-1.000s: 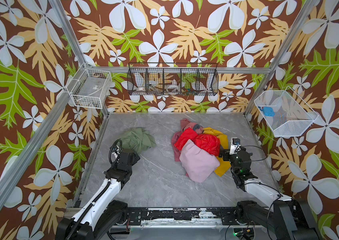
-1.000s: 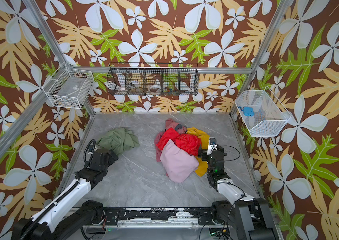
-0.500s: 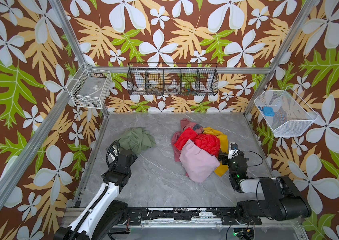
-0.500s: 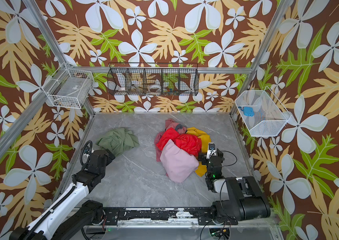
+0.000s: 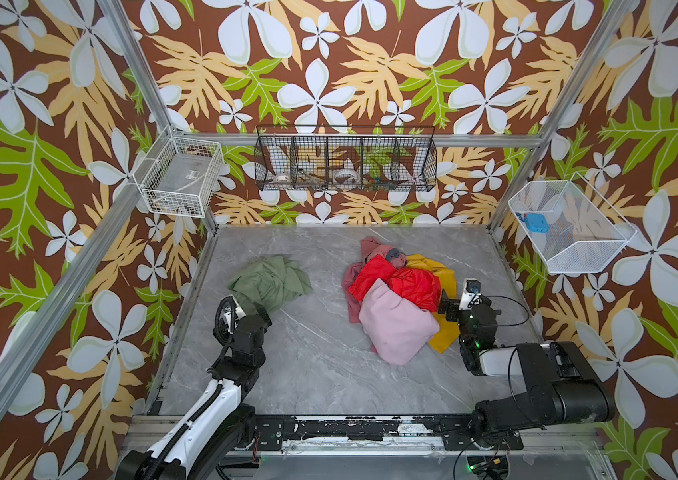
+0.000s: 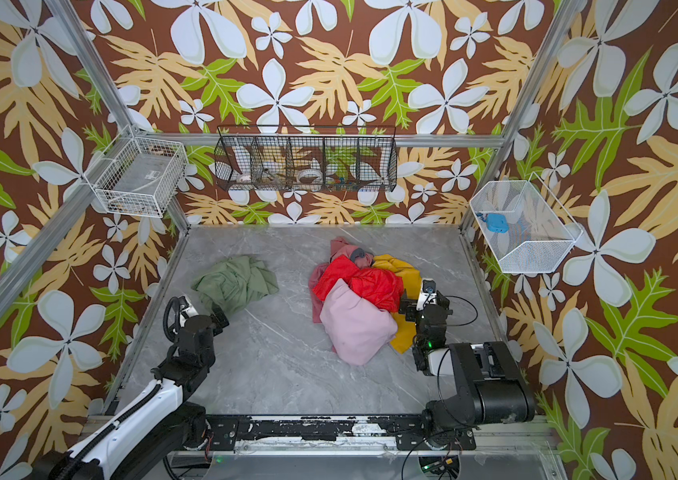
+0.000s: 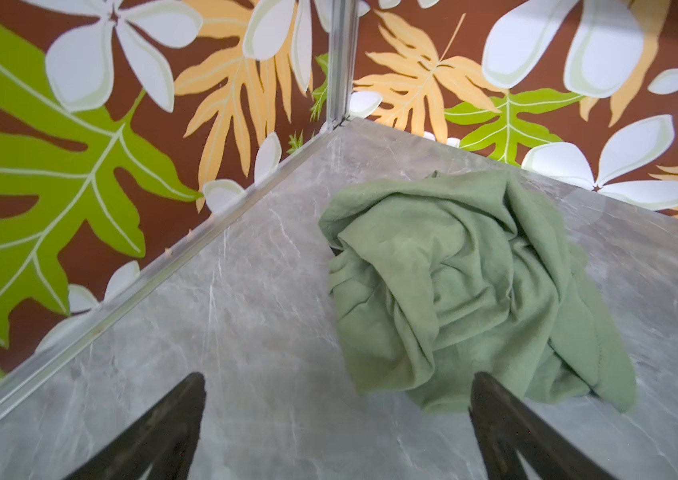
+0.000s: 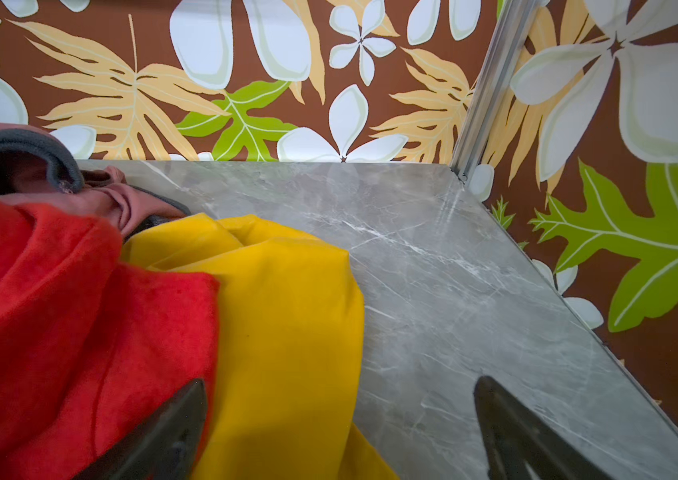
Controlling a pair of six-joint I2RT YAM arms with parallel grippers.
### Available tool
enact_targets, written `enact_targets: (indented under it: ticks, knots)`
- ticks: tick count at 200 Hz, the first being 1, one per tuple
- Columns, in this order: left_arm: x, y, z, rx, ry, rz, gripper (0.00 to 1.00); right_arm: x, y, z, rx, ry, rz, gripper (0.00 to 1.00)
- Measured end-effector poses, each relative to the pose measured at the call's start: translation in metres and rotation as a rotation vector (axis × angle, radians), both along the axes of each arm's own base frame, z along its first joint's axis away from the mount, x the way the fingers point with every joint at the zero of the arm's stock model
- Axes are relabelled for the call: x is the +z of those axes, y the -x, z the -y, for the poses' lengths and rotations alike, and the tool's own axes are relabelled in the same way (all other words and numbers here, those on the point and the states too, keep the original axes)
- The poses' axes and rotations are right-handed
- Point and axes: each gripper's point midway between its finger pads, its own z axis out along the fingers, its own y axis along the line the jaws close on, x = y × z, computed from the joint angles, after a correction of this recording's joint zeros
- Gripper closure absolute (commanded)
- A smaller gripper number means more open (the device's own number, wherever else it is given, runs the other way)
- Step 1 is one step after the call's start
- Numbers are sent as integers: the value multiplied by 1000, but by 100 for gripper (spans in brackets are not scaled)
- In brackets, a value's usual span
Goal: Pick out a specific cloth from the pile
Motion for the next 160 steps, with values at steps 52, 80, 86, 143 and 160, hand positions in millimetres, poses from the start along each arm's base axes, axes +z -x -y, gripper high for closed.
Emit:
enact_targets:
  ticks: [52, 80, 86, 143, 160]
  knots:
    - [1, -5, 9, -85, -81, 125, 0, 0, 0, -1, 5, -1, 0, 0]
    - [14, -10, 10, -88, -92, 206, 0, 0, 0, -1, 5, -1, 0, 1]
    - [16, -11, 10, -87, -98, 219, 0, 0, 0, -1, 6, -2, 0, 0]
    - [12, -26, 20, -150, -111, 243, 0, 0, 0, -1, 7, -2, -1, 0]
    - [14, -27, 19, -157, -107, 263, 0, 0, 0, -1, 7, -2, -1, 0]
